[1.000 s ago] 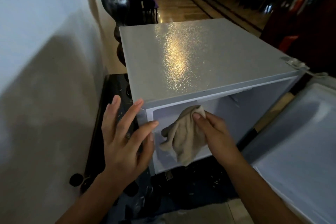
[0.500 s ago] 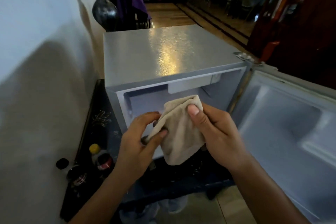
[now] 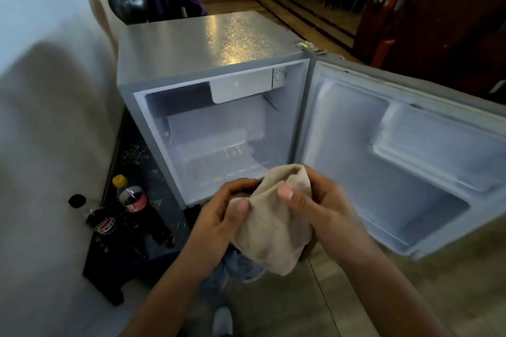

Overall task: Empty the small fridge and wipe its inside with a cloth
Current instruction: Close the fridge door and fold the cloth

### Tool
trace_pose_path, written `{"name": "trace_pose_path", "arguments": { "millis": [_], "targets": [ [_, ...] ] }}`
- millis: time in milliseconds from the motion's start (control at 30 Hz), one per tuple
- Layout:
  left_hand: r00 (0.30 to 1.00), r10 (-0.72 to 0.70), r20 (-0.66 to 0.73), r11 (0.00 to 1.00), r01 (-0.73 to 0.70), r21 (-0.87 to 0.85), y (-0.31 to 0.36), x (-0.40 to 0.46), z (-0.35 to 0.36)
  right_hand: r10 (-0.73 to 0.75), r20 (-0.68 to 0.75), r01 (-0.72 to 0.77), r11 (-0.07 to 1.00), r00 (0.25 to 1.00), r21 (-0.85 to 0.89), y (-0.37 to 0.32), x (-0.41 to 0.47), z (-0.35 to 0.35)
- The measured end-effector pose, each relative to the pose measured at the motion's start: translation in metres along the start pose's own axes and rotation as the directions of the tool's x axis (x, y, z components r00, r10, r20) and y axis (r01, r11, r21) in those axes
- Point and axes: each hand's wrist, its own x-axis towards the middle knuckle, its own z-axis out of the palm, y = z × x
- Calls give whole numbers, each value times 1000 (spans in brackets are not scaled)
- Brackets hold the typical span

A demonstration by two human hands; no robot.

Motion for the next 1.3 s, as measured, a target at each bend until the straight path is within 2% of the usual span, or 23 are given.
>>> {"name": "trace_pose_path", "arguments": {
  "millis": [100, 167, 300, 467, 567, 700, 767, 900, 1000, 1133, 1300],
  "targets": [
    [992, -104, 66, 995, 104, -3, 1, -18, 8, -44, 20, 45, 995, 999, -86, 0, -18, 0],
    [991, -105, 77, 994, 105, 4, 1, -23, 6, -52, 8, 53, 991, 999, -125, 0, -27, 0],
    [995, -60, 82, 995, 66, -79, 5, -31, -2, -50, -105, 24, 972, 993, -233, 1, -46, 5],
    [996, -81, 39, 995, 83, -59, -1, -36, -7, -82, -244, -11, 934, 966, -357, 4, -69, 13],
    [995, -45, 89, 998, 49, -40, 0, -38, -7, -82, -336, -51, 928, 938, -368, 7, -88, 14],
    [989, 110, 100, 986, -121, 114, 8, -40, 12, -91, -422, -99, 907, 902, -408, 7, -119, 5],
    [975, 160, 152, 969, -184, 162, 13, -41, 25, -114, -481, -105, 909, 869, -404, 5, -133, -4],
    [924, 130, 360, 967, -199, 161, 13, -44, 52, -164, -565, -103, 906, 809, -410, -4, -158, -26],
    [884, 149, 442, 937, -270, 223, 8, -47, 81, -186, -589, -110, 896, 786, -429, -9, -175, -50],
    [892, 218, 397, 926, -317, 204, 5, -50, 129, -190, -599, -139, 877, 778, -459, -15, -203, -96],
    [918, 235, 320, 938, -300, 173, 16, -51, 190, -155, -551, -143, 877, 820, -459, -16, -229, -154]
  ]
}}
